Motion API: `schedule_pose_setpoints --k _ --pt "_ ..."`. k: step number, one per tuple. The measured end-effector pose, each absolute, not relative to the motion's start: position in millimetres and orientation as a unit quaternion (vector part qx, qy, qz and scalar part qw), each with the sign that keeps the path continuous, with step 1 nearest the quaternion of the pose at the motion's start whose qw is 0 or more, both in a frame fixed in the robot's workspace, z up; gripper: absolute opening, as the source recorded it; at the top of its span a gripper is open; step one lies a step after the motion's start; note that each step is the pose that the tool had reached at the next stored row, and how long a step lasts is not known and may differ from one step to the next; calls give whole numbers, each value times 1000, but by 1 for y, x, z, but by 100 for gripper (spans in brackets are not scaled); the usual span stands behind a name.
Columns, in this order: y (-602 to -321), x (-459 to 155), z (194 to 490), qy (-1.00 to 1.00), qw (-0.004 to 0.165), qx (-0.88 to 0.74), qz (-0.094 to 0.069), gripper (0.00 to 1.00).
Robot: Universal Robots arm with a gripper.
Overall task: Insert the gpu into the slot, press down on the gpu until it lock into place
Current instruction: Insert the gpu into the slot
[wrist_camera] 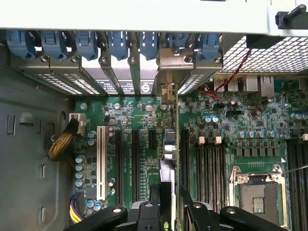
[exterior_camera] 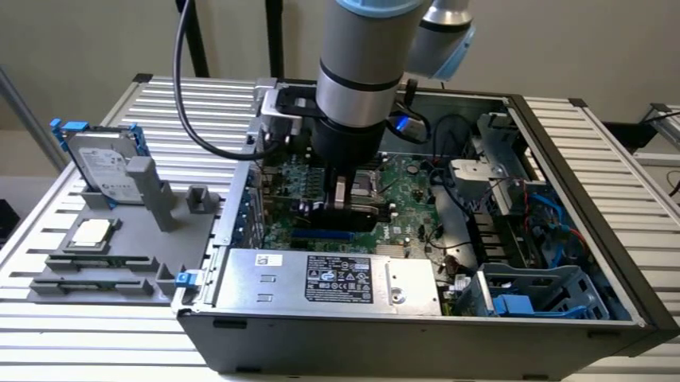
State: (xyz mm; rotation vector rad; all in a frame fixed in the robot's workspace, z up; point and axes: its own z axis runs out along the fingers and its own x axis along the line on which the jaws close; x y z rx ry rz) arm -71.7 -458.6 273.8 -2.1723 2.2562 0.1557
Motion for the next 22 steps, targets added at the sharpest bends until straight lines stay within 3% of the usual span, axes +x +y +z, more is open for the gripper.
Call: schedule_pose_setpoints --k 22 --pt "-457 -74 266 713 2 -699 50 26"
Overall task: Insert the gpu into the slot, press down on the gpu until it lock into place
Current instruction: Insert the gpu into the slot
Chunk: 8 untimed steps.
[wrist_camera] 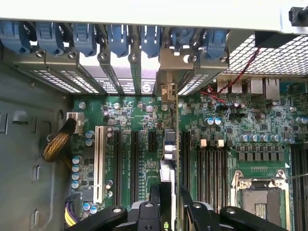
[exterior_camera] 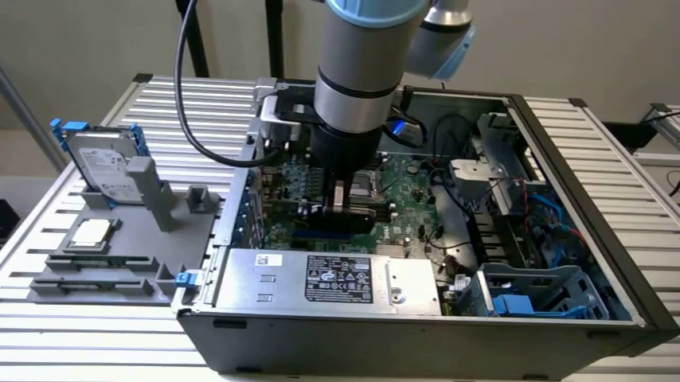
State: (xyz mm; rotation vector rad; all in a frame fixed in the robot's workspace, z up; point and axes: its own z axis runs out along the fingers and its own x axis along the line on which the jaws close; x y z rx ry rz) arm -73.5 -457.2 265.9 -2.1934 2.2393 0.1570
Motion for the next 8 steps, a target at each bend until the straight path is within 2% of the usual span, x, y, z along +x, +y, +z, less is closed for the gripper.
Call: schedule_pose_setpoints --k 8 --pt "-457 -76 262 713 1 -699 50 26"
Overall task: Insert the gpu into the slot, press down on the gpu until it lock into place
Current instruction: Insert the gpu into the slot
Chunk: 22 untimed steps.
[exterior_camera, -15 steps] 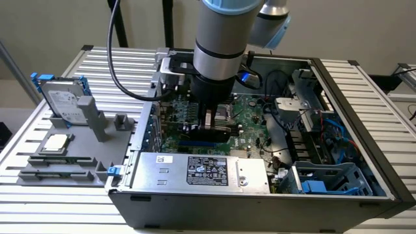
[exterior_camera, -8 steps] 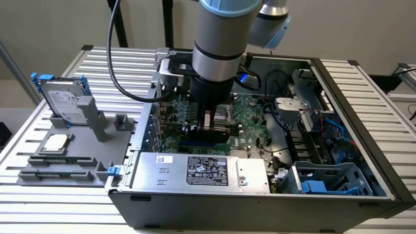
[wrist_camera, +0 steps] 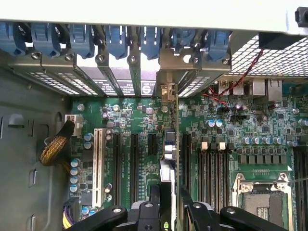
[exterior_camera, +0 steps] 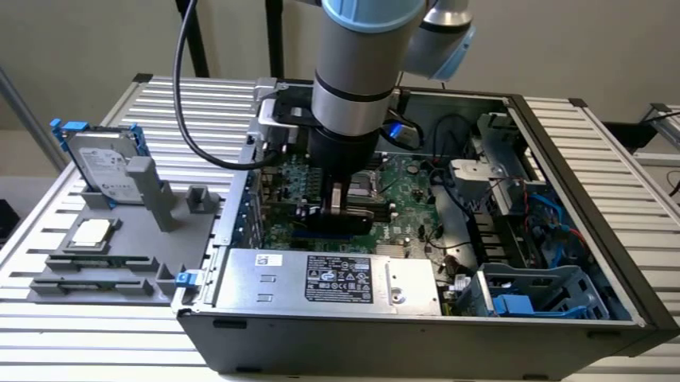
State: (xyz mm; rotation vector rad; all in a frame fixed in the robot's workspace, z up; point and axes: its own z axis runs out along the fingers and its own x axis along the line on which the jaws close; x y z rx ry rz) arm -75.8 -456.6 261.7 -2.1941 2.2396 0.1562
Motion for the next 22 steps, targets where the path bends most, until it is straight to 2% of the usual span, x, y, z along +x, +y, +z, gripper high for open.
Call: schedule_pose_setpoints --k 22 --pt "-456 -76 256 708 1 -704 50 26"
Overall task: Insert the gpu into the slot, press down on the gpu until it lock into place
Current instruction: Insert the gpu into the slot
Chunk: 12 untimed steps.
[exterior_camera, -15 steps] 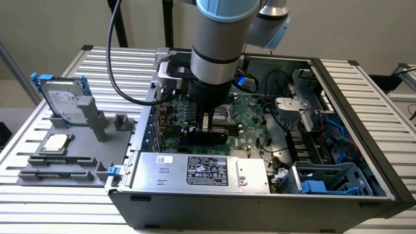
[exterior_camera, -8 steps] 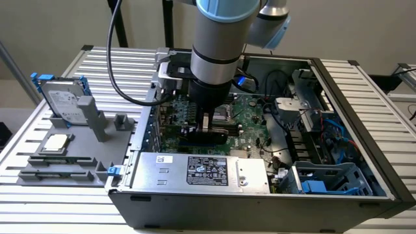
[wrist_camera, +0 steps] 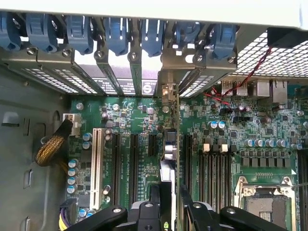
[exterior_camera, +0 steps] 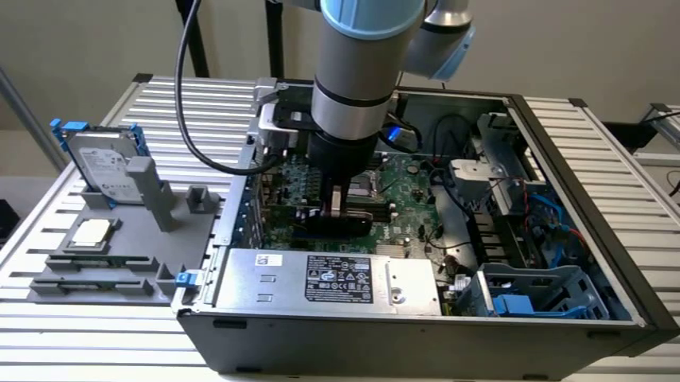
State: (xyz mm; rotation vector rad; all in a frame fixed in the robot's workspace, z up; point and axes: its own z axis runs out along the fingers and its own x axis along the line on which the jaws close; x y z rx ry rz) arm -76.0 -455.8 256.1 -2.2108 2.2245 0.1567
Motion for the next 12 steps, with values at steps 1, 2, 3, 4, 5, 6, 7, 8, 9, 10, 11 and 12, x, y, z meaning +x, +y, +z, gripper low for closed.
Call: schedule_pose_setpoints --k 1,2,3,4,5,6,7,8,9,10,11,12 --pt "-456 -76 256 708 1 -704 50 26" --pt "-456 -76 255 708 1 -704 50 26" --pt "-456 -76 255 708 1 -704 50 26" --pt "-456 -76 255 708 1 -704 50 26" --pt "-456 -76 254 708 1 -704 50 26" --pt "-456 -76 254 708 1 -704 50 26" --pt "-456 -76 254 708 1 -704 50 26" --pt "-456 -76 253 708 1 -704 50 26" --pt "-456 -76 253 708 1 -704 50 26" --pt "-456 -76 253 708 1 -704 50 26" --pt "-456 -76 253 708 1 -704 50 26" --pt "-456 -76 253 708 2 -704 50 27"
